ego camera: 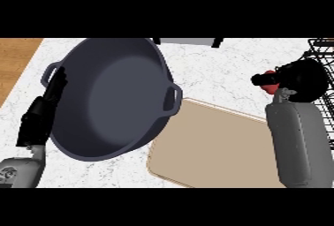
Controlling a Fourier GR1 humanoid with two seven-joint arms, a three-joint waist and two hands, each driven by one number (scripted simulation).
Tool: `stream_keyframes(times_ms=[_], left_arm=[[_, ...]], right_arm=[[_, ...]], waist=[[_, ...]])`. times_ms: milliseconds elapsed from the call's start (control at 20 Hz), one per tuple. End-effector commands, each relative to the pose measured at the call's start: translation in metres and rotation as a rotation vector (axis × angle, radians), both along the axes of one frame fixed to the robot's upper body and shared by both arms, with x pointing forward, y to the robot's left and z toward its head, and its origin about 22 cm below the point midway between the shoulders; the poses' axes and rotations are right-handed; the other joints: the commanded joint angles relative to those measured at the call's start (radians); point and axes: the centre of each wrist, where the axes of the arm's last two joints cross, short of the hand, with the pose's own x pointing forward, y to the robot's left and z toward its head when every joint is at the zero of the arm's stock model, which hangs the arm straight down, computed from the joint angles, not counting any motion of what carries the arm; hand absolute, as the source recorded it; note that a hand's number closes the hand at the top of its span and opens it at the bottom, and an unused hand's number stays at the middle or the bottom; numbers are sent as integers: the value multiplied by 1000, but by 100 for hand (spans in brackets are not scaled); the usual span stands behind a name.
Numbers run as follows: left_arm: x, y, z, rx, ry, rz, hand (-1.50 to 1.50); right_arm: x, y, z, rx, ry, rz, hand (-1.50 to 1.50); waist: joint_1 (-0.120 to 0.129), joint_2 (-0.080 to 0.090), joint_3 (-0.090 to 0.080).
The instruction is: Pick the bell pepper from the tray and place it in the tiered basket
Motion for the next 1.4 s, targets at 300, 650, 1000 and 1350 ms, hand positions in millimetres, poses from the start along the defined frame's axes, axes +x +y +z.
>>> stream_keyframes(times_ms=[300,650,1000,1350], left_arm=[[8,-21,1,-12,17,-79,0],[14,-25,0,-2,40,-84,0],[18,-15,-7,-9,44,-32,0],[13,-12,-11,-10,45,-22,0]], right_arm=[[39,-43,105,-262,-280,-493,150],[64,-48,140,-369,-128,-640,150],[81,-41,150,-343,-141,-620,150],[90,-71,128,-440,61,-670,150]], waist=[[63,8,-7],[59,-2,-5],[22,-12,-2],[17,-14,-2]])
